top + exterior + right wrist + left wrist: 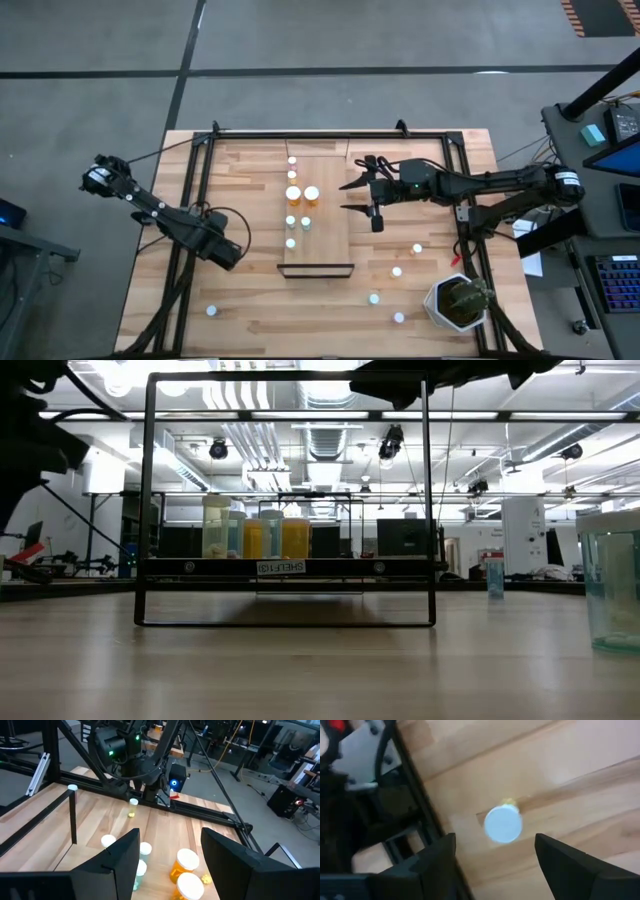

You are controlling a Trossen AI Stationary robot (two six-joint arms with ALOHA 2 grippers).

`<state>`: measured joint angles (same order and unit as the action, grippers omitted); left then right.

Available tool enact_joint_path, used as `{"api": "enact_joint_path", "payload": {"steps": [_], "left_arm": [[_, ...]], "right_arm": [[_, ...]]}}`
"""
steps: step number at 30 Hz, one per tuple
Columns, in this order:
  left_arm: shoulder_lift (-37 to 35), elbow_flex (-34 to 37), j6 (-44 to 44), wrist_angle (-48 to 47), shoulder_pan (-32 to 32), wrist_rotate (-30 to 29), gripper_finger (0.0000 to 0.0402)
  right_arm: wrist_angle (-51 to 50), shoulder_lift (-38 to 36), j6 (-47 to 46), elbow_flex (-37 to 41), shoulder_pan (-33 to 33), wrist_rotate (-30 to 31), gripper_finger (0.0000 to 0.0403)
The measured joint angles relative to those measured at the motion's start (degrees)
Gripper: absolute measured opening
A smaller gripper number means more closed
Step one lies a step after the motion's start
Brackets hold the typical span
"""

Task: Pick and place medicine bottles onto shelf by color
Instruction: Put the yellow pill bottle aligned with the other yellow pill bottle on the shelf

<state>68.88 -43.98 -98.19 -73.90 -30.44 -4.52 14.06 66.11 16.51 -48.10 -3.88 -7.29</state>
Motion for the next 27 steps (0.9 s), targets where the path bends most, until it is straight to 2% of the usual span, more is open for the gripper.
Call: {"api": "enact_joint_path", "payload": {"steps": [9, 22, 27], "left_arm": [[0.1, 3.5, -0.3, 3.6, 0.0, -1.6, 0.0226], [0.0, 3.3, 0.9, 4.3, 0.0, -1.7, 0.0093], [0.0, 3.3, 1.1, 4.3, 0.0, -1.7, 0.0084]], "right_arm": [[-0.1, 0.0, 0.0, 0.0, 0.0, 0.0, 0.0201], [-0.1, 0.0, 0.0, 0.0, 0.0, 0.0, 0.0201], [-0.1, 0.0, 0.0, 0.0, 0.0, 0.0, 0.0201]]}}
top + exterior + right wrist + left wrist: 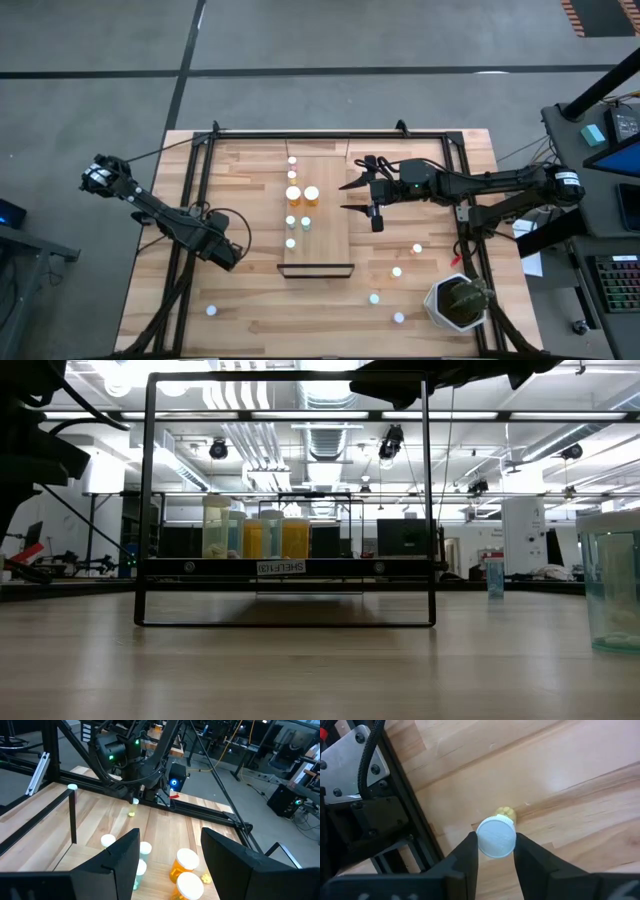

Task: Pick and place medicine bottles onto shelf by color
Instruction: Put the yellow pill bottle aligned with the other yellow pill bottle on the shelf

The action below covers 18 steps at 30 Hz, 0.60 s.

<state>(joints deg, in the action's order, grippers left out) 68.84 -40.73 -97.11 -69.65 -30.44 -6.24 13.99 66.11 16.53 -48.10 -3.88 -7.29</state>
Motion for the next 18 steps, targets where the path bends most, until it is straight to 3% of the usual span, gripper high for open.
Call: {"api": "enact_joint_path", "payload": {"steps": [5, 11, 15, 18], "left_arm": [[0.1, -4.9, 4.6, 0.0, 0.0, 4.0, 0.0091], [0.2, -19.6, 10.7, -1.4, 0.0, 9.0, 0.0092], [1.5, -30.9, 13.2, -5.4, 0.0, 7.5, 0.0092], [3.4, -39.0, 18.2, -9.4, 0.5, 0.4, 0.0092]], "right_arm": [[0.0, 0.0, 0.0, 0.0, 0.0, 0.0, 0.0201], [0.0, 0.0, 0.2, 0.0, 0.0, 0.0, 0.0201], [0.0, 0.0, 0.2, 0.0, 0.0, 0.0, 0.0201], [0.0, 0.0, 0.1, 0.0, 0.0, 0.0, 0.0201]]}}
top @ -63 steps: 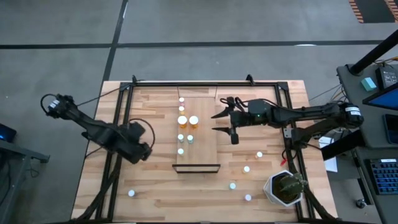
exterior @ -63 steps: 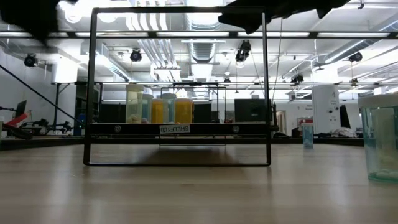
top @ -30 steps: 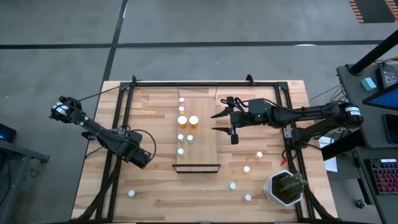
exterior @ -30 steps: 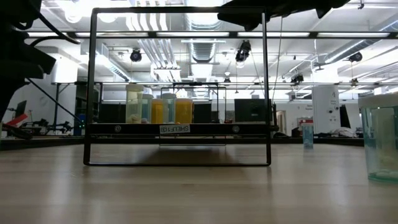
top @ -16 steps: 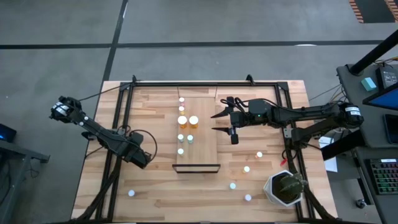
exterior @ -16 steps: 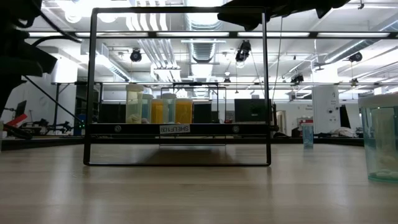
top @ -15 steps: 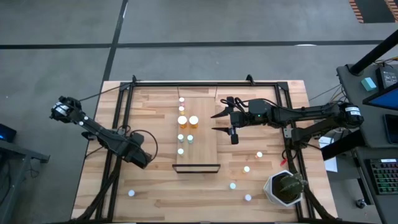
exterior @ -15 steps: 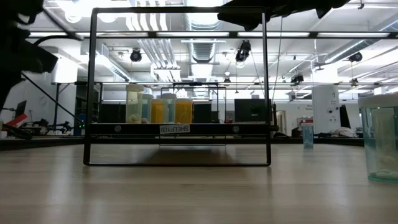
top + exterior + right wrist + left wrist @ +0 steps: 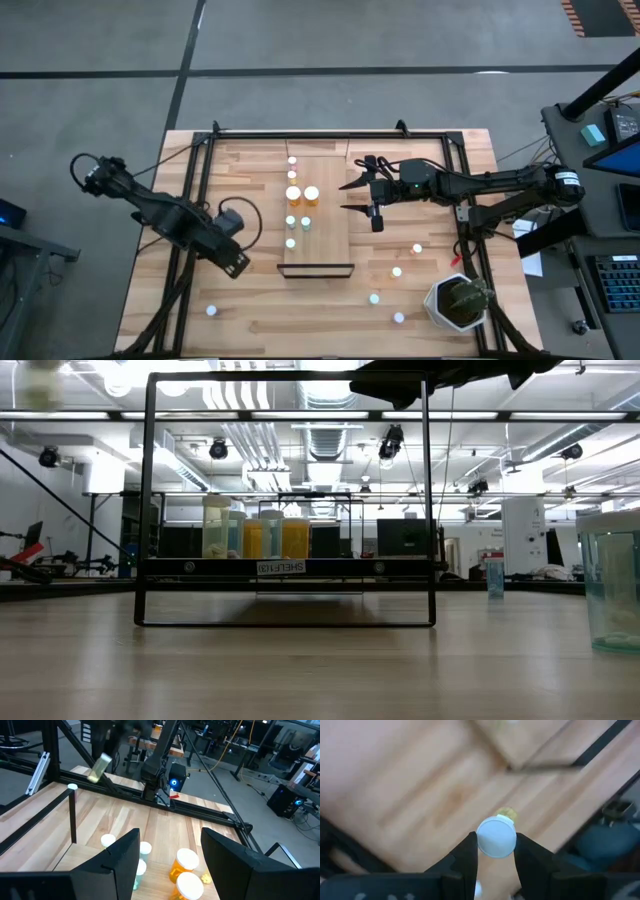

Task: Pick and place medicine bottles onto shelf by color
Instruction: Put the yellow pill bottle aligned with the other yellow pill bottle on the shelf

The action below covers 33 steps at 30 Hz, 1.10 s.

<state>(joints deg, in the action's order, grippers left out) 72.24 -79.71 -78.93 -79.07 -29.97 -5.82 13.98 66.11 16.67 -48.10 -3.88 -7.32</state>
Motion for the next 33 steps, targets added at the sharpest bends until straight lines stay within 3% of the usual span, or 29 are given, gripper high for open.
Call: {"api": "enact_joint_path", "payload": {"steps": [7, 14, 19, 23, 33], "left_arm": [[8.4, -14.5, 21.2, -2.4, 4.7, -14.5, 0.0092], [20.7, -23.3, 47.4, -2.1, 11.3, -15.5, 0.0092], [26.5, -26.0, 61.2, 4.4, 14.0, -15.1, 0.0092], [29.7, -26.0, 67.2, 10.1, 15.1, -11.0, 0.0092], [35.6, -25.6, 65.8, 9.5, 15.6, -10.9, 0.0091]], "right_arm": [[-0.3, 0.0, 0.1, 0.0, 0.0, 0.0, 0.0201], [-1.8, -1.3, 0.5, 0.0, 0.0, 0.0, 0.0201], [-5.6, -3.2, 0.4, 0.0, 0.0, 0.0, 0.0201], [-7.6, -4.4, -0.1, 0.0, 0.0, 0.0, 0.0201], [-8.1, -5.3, 0.0, 0.7, 0.0, 0.0, 0.0201]]}}
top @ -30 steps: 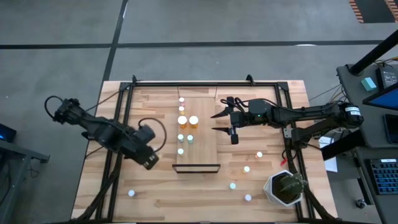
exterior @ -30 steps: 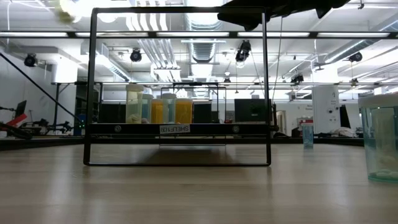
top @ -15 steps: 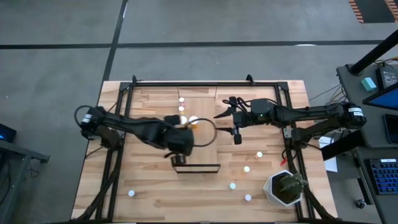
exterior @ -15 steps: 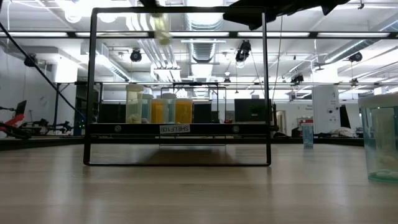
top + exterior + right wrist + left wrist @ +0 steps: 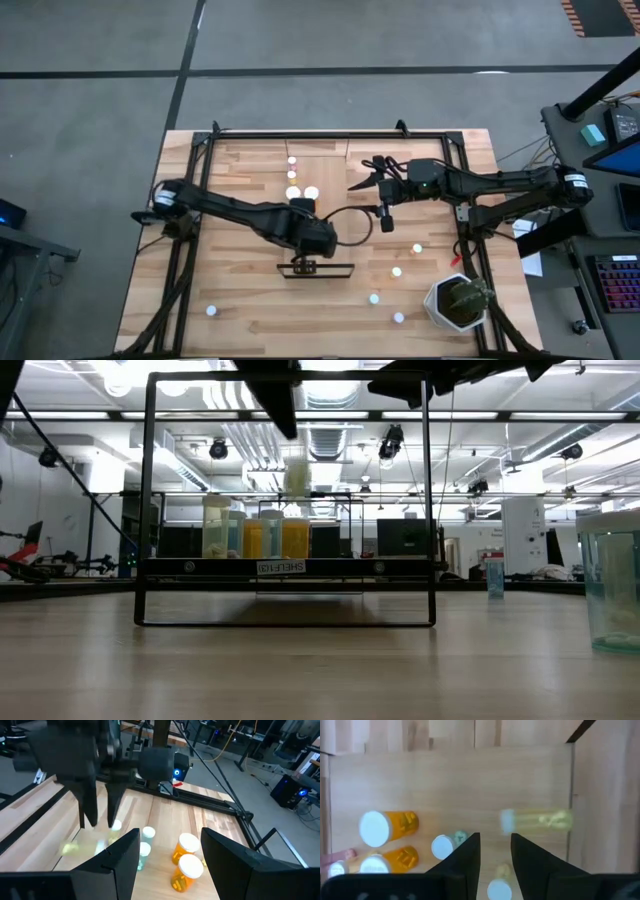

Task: Pick and place medicine bottles onto shelf by color
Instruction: Put the yellow pill bottle aligned with the other yellow pill bottle on the shelf

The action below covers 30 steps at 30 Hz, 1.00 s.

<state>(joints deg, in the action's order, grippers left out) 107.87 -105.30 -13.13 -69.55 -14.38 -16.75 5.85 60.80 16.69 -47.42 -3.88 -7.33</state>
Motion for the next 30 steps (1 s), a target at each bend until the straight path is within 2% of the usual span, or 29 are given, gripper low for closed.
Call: {"api": "enact_joint_path", "payload": {"steps": [8, 13, 21, 30], "left_arm": [[1.5, 0.6, 0.5, 0.0, 1.7, 0.0, 0.0091], [-0.6, 0.4, 1.0, -0.4, 1.8, 0.0, 0.0092], [-6.5, 0.3, -3.5, -0.3, -2.5, 0.0, 0.0092], [-8.4, 0.4, -7.2, 0.8, -6.3, -0.1, 0.0092]], "right_arm": [[0.1, 0.0, 0.0, 0.1, 0.0, 0.0, 0.0201], [0.1, 0.0, 0.0, 0.1, 0.0, 0.0, 0.0201], [0.0, 0.0, 0.5, 0.1, 0.0, 0.0, 0.0201], [0.3, 0.0, 0.4, 0.1, 0.0, 0.0, 0.0201]]}}
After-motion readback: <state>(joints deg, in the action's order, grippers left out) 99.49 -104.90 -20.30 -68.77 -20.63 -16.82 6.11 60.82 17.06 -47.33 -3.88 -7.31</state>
